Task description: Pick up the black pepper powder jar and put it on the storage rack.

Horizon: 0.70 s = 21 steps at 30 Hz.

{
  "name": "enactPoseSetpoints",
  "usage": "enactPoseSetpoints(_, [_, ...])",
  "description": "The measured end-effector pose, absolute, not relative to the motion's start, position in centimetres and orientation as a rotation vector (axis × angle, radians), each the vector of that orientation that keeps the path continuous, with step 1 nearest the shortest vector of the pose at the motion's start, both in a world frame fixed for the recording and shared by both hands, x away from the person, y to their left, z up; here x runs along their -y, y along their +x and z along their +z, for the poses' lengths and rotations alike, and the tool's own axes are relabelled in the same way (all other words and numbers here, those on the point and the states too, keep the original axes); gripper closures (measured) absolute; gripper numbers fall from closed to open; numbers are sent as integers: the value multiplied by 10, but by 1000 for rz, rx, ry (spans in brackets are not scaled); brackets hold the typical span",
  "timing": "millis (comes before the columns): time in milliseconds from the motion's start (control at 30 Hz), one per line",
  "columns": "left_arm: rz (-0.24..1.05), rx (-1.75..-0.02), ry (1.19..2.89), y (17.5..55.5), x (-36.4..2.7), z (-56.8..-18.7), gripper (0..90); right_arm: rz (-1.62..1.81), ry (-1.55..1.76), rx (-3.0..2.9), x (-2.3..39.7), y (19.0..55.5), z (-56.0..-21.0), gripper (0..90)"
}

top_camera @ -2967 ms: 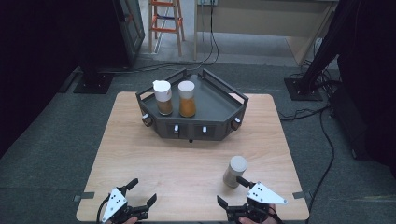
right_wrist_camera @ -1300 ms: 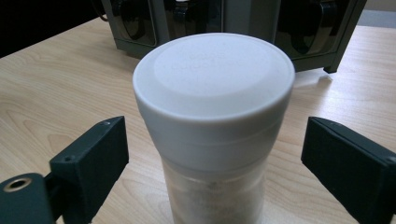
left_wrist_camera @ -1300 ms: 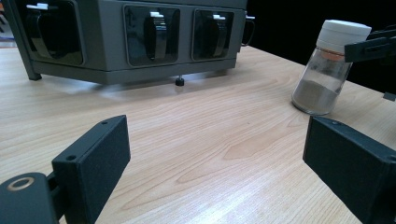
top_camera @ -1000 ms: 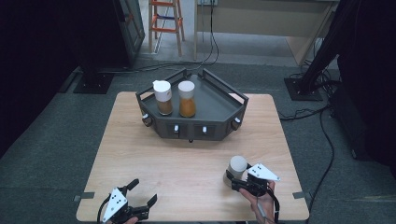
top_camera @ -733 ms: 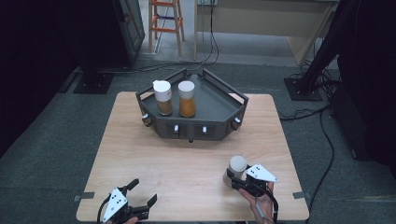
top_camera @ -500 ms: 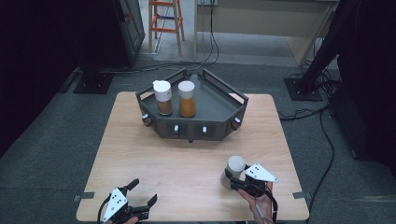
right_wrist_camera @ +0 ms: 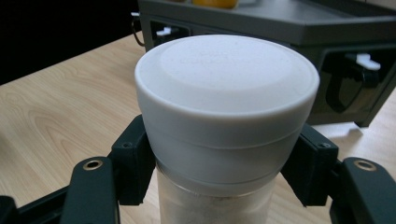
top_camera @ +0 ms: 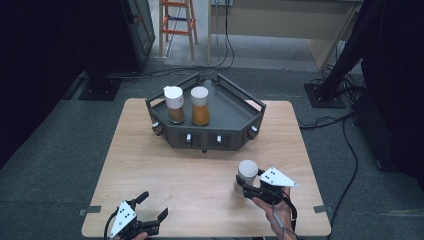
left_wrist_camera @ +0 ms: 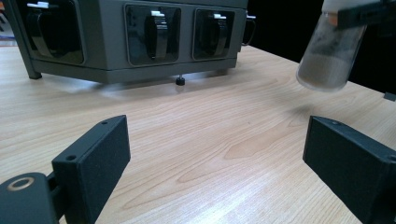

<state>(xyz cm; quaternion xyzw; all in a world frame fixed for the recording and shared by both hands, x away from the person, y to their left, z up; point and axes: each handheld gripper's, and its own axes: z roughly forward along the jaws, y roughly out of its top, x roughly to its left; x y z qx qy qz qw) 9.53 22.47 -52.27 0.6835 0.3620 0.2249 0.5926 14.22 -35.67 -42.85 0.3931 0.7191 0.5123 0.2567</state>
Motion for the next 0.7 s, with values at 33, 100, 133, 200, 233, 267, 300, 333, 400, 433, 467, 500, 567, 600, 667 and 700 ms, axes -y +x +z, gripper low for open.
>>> enactPoseSetpoints(33, [522,-842,1591,95,-225,-523,73,1389,1056,-1953,356,143,-426,347])
enactPoseSetpoints(100, [524,-841,1594,96,-225,-523,73,1393,1042,-1956,355,147,-419,347])
enactPoseSetpoints(133, [524,-842,1593,96,-225,-523,73,1396,1037,-1957,355,149,-416,347])
enactPoseSetpoints(200, [524,-843,1591,96,-225,-523,73,1399,1024,-1960,354,153,-409,347])
enactPoseSetpoints(233, [524,-842,1592,96,-225,-523,73,1401,1017,-1962,353,156,-405,347])
enactPoseSetpoints(267, [523,-843,1592,96,-225,-523,73,1405,1012,-1965,353,158,-402,347])
enactPoseSetpoints(300, [524,-842,1593,96,-225,-523,73,1414,1009,-1967,353,162,-400,347])
enactPoseSetpoints(333, [523,-842,1593,96,-225,-523,73,1420,1011,-1968,353,164,-398,347])
enactPoseSetpoints(400, [523,-841,1593,96,-225,-523,73,1435,1011,-1969,353,170,-393,347])
enactPoseSetpoints(433, [522,-842,1592,96,-225,-523,73,1440,1008,-1969,353,172,-390,347])
enactPoseSetpoints(467, [523,-841,1593,96,-226,-523,73,1447,1009,-1968,353,174,-388,347])
enactPoseSetpoints(500, [524,-842,1593,96,-226,-523,73,1449,1007,-1967,352,176,-386,347])
enactPoseSetpoints(567, [524,-843,1592,96,-226,-523,73,1445,1001,-1971,351,180,-381,347])
enactPoseSetpoints(600, [524,-843,1593,96,-226,-523,73,1445,997,-1972,350,181,-379,347])
enactPoseSetpoints(667, [525,-841,1594,96,-226,-523,73,1449,991,-1975,348,185,-375,347])
enactPoseSetpoints(700, [525,-841,1594,96,-226,-523,73,1450,989,-1976,348,186,-373,347])
